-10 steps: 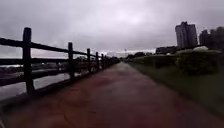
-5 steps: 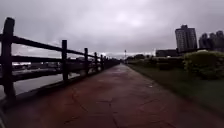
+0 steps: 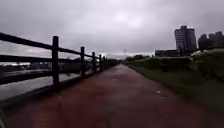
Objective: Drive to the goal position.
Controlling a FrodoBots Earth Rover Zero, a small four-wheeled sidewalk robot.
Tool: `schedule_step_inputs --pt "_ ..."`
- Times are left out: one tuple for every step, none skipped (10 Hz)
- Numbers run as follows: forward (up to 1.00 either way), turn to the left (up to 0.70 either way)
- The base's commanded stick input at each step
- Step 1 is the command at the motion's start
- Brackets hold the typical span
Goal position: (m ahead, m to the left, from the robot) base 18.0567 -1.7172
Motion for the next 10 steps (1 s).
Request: schedule_step_inputs --pt "1.0 0.0" --pt "1.0 0.0" --pt "1.0 0.0" --pt "1.0 0.0" --pt "1.0 0.0" --pt "1.0 0.0" --pt "1.0 0.0" --pt "1.0 0.0" --pt "1.0 0.0" --pt "1.0 0.0"
